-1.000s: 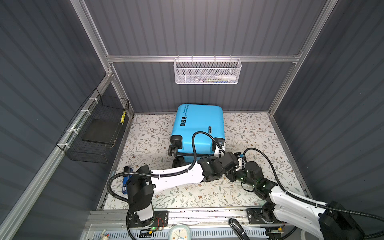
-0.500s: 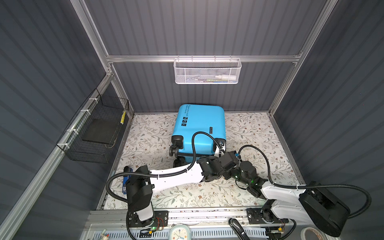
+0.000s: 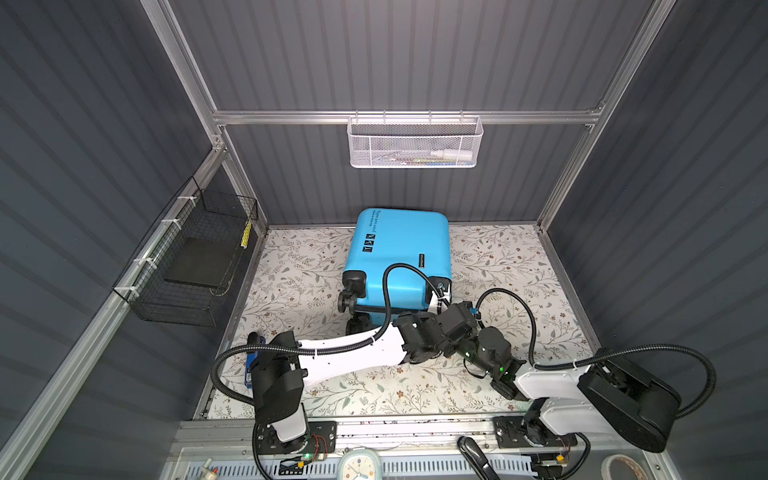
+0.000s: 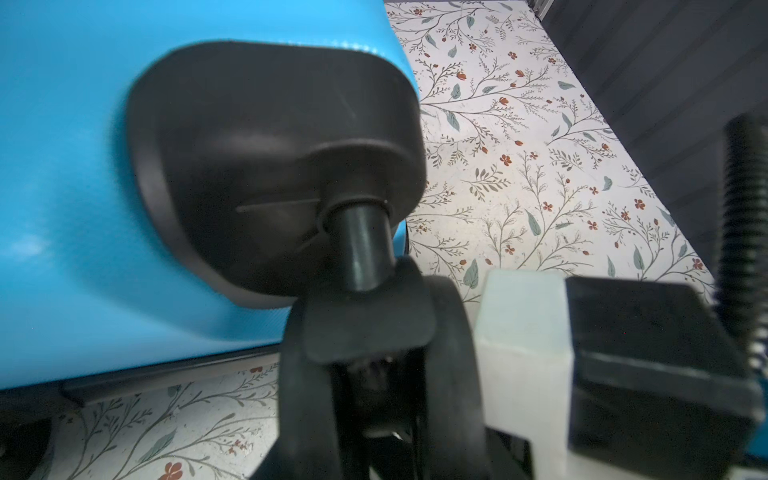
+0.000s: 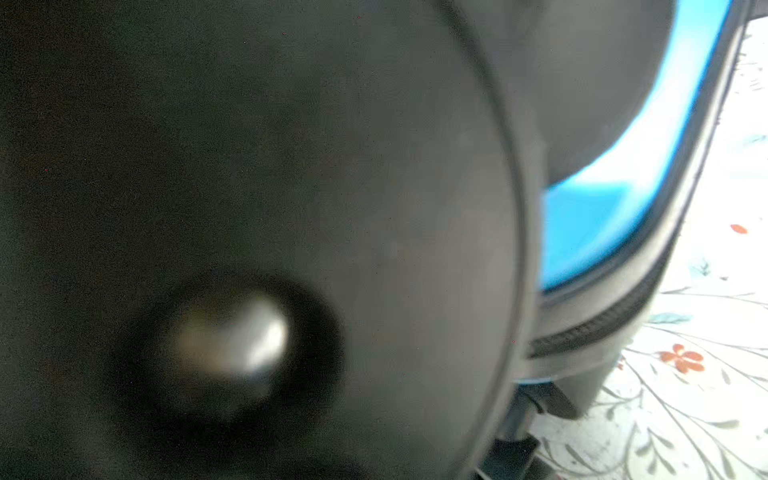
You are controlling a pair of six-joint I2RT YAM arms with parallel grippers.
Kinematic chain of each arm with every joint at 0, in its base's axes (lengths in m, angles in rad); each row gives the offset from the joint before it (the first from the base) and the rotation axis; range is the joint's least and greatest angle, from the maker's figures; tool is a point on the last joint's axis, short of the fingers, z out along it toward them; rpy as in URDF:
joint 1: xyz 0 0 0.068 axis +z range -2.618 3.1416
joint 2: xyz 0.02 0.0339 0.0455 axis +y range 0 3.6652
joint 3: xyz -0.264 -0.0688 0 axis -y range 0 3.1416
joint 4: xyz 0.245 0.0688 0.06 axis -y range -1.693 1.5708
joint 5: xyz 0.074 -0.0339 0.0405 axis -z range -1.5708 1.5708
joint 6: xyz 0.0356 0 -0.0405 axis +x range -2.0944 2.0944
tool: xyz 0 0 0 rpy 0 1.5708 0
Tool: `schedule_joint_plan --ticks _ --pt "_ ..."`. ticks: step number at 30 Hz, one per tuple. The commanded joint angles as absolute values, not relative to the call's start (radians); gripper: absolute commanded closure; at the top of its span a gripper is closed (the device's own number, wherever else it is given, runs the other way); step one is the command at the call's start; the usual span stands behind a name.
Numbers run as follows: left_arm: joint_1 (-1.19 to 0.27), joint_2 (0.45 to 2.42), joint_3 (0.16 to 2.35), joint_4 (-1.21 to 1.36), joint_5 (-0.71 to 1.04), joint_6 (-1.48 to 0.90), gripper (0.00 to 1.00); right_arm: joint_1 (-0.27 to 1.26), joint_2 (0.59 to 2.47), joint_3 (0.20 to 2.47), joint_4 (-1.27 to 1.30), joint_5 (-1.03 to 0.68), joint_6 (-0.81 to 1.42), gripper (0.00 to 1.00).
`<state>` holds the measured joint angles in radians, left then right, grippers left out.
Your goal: Pack the luggage
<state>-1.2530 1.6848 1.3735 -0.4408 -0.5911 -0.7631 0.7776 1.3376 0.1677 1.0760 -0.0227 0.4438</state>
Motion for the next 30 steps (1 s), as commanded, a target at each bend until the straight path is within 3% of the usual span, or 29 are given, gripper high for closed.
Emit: schedule_joint_plan --ticks 1,11,30 --pt "-1.275 1.589 1.455 -0.238 -0.558 -0.719 1.0 0.796 1.384 0.142 1.19 0.005 0.422 0.75" --pt "-1.275 1.583 1.455 -0.237 -0.554 -0.733 1.0 0.807 1.597 0.104 1.479 0.067 0.465 0.68" --pt "-1.276 1.582 1.46 -0.242 -0.549 -0.739 1.0 0.816 1.611 0.18 1.443 0.048 0.457 0.73"
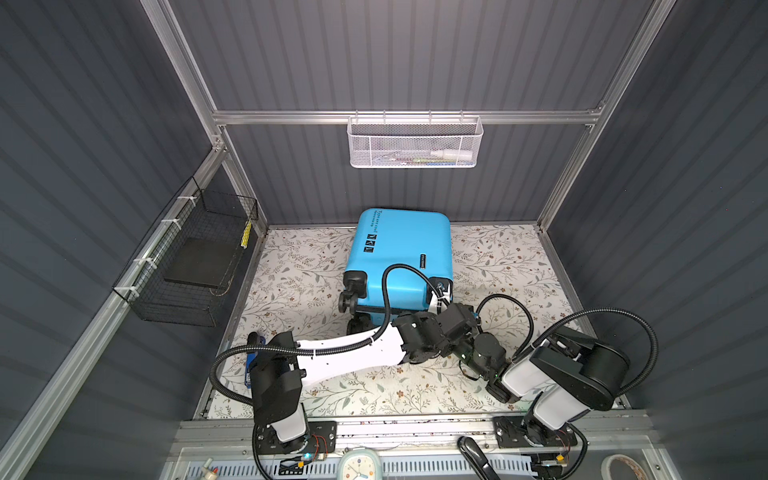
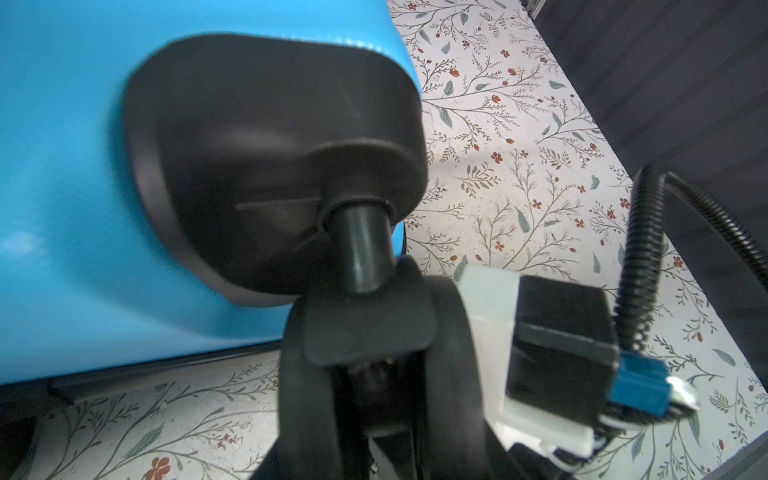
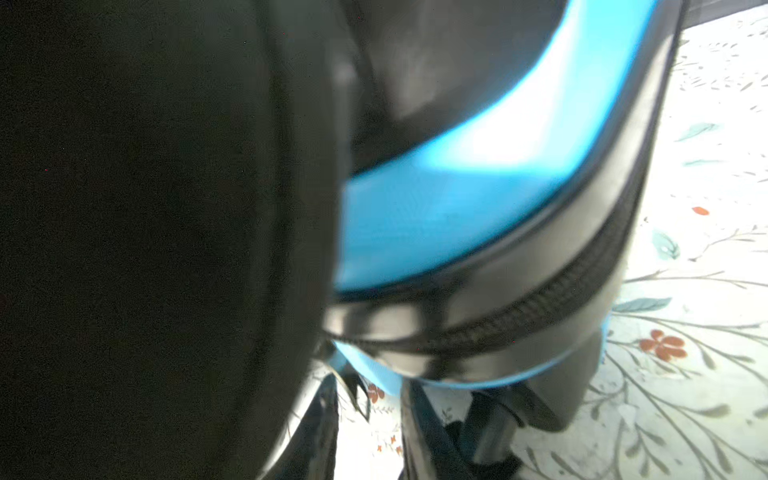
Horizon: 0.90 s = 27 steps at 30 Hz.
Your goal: Pack the luggage
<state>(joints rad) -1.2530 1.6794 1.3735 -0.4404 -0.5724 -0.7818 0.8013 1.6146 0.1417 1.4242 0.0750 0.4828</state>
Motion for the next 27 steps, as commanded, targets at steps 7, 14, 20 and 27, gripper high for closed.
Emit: schedule_joint_plan --ticks 7,14,20,27 --pt "-1.276 1.575 1.451 -0.244 -0.552 -0.739 1.0 0.819 1.614 0.197 1.43 0.047 0.458 0.82" --pt "-1.276 1.575 1.447 -0.242 -0.554 -0.74 1.0 0.842 1.584 0.193 1.422 0.06 0.46 0.83" --pt "-1.276 1.58 1.445 -0.244 -0.552 -0.744 1.0 0.859 1.551 0.202 1.383 0.077 0.454 0.91" --pt "-1.276 1.582 1.439 -0.244 -0.556 -0.749 1.0 0.86 1.53 0.209 1.317 0.122 0.465 1.0"
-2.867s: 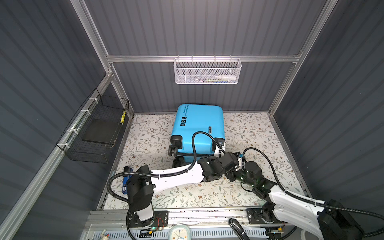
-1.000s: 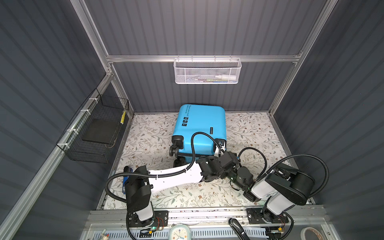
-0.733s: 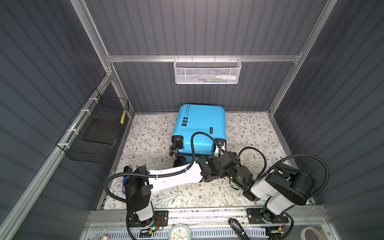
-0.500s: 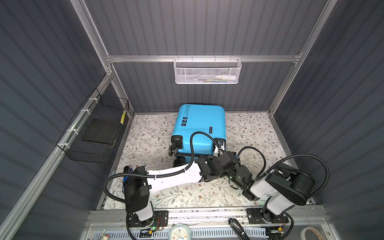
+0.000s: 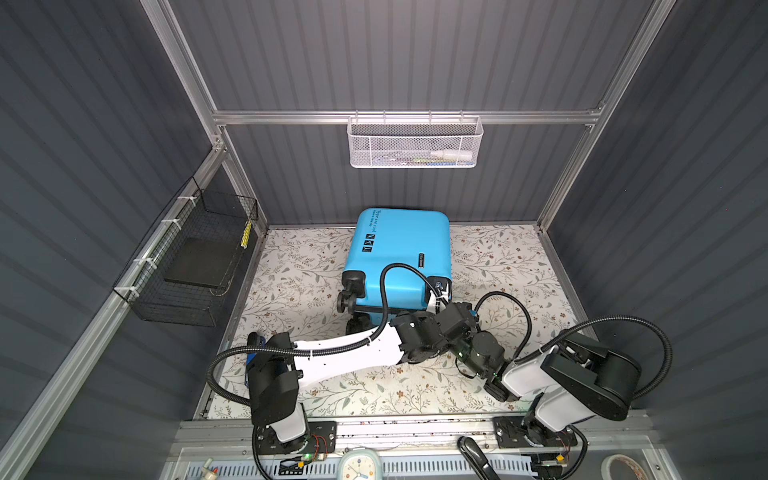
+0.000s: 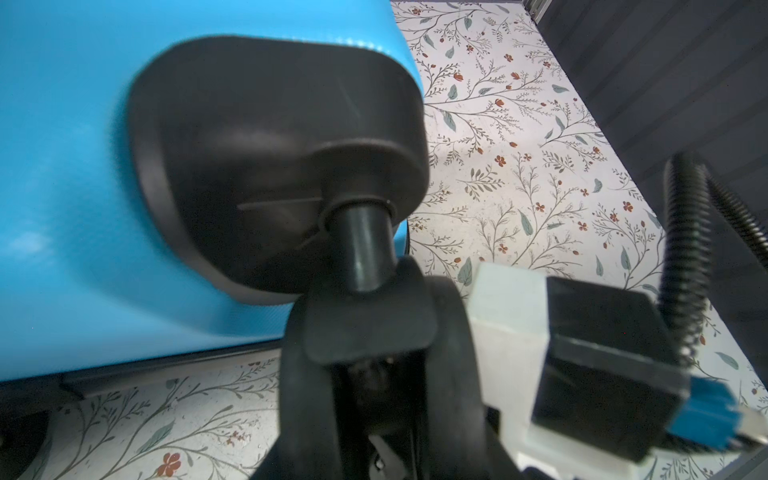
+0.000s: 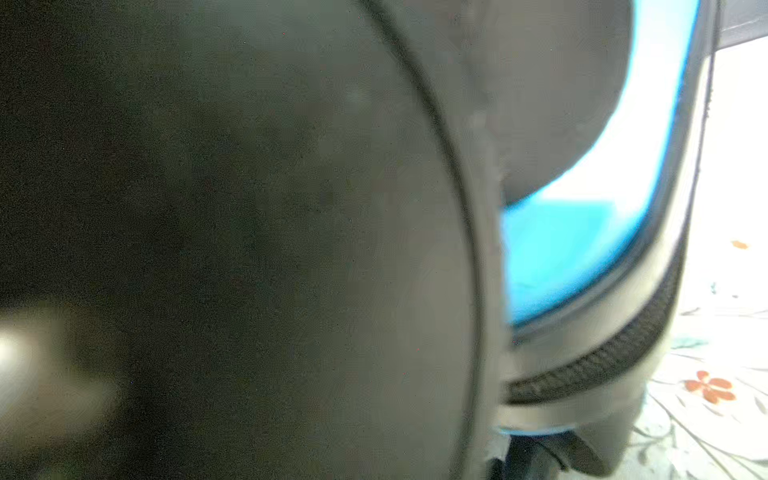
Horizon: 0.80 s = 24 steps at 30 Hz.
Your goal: Pack the luggage
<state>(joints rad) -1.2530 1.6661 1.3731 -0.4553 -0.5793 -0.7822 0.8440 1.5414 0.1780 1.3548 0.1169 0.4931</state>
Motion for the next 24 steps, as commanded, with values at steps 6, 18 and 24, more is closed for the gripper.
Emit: schedule_joint_plan --ticks 6,18,24 --pt "-1.276 1.58 1.433 -0.258 -0.577 -0.757 1.0 0.859 1.518 0.169 1.264 0.247 0.52 1.0" --pt "-1.276 1.575 1.428 -0.304 -0.619 -0.769 1.0 0.805 1.393 0.124 0.956 0.469 0.664 1.0" --pt "-1.276 1.581 1.424 -0.319 -0.623 -0.77 1.0 0.759 1.331 0.122 0.807 0.508 0.736 1.0"
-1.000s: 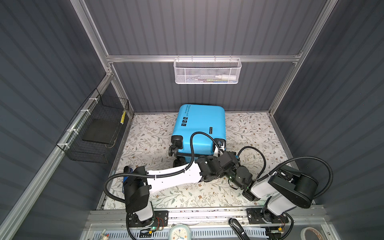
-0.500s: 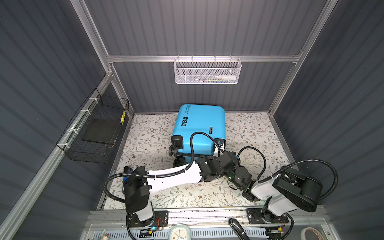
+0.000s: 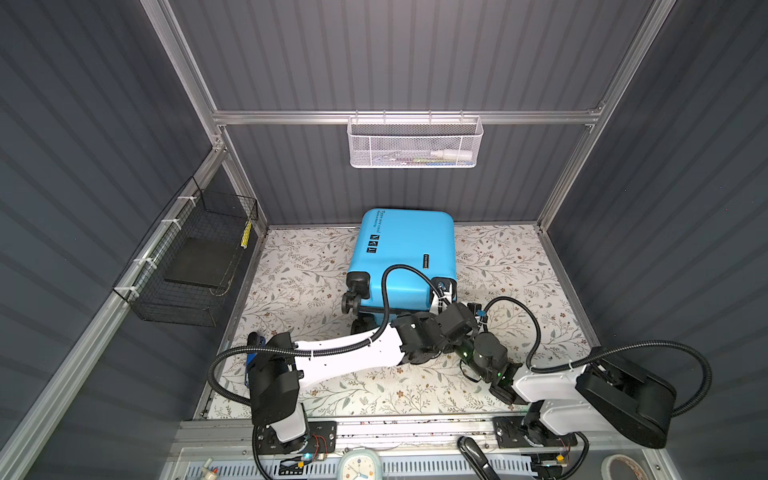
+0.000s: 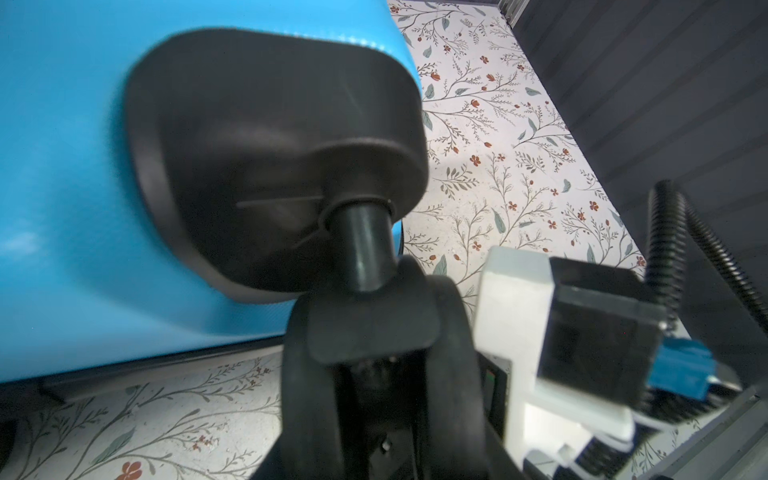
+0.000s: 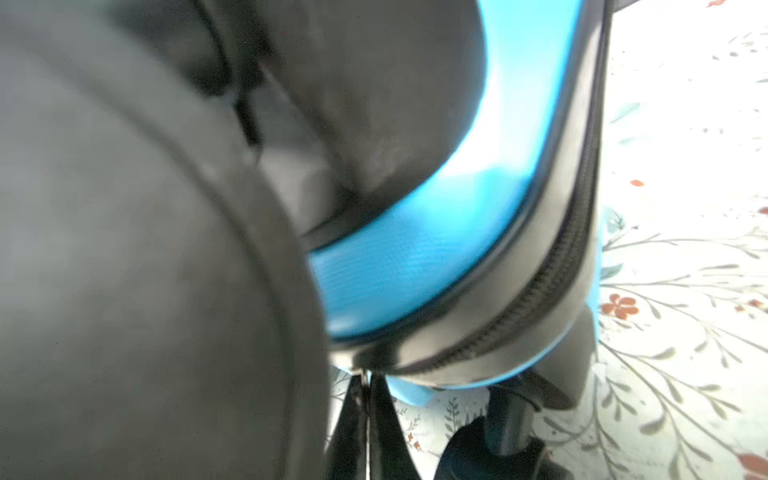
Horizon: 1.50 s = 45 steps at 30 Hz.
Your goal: Pack the luggage
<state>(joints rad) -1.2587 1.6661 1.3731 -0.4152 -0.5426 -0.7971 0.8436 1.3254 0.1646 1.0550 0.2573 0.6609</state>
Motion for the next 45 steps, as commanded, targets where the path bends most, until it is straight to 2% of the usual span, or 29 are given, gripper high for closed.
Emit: schedule_joint_plan --ticks 1,11,16,23,26,31,32,37,39,45 --pt "-1.276 1.584 1.424 -0.32 -0.621 -0.77 1.0 0.748 1.323 0.118 0.797 0.496 0.742 1.0" --pt "-1.276 1.653 1.431 -0.326 -0.597 -0.759 1.0 0.728 1.349 0.095 0.92 0.287 0.58 1.0" --pt "-1.276 1.665 1.434 -0.313 -0.585 -0.761 1.0 0.727 1.483 0.049 1.151 0.265 0.522 1.0" --pt "-1.276 1.664 1.438 -0.31 -0.58 -0.762 1.0 0.726 1.729 0.02 1.472 0.253 0.552 1.0" --pt "-1.275 1.661 1.437 -0.304 -0.578 -0.764 1.0 0.728 1.756 0.034 1.479 0.234 0.55 0.94" --pt "-1.276 1.659 1.44 -0.298 -0.576 -0.762 1.0 0.728 1.765 0.047 1.478 0.231 0.525 0.72" --pt "-1.276 1.661 1.442 -0.298 -0.574 -0.762 1.0 0.728 1.768 0.05 1.478 0.231 0.525 0.7" --pt "-1.276 1.661 1.446 -0.297 -0.574 -0.755 1.0 0.729 1.779 0.062 1.478 0.221 0.526 0.67" --pt "-1.276 1.659 1.447 -0.297 -0.574 -0.755 1.0 0.731 1.766 0.057 1.479 0.224 0.518 0.63" --pt "-1.276 1.662 1.449 -0.295 -0.571 -0.753 1.0 0.737 1.632 -0.007 1.477 0.237 0.494 0.57"
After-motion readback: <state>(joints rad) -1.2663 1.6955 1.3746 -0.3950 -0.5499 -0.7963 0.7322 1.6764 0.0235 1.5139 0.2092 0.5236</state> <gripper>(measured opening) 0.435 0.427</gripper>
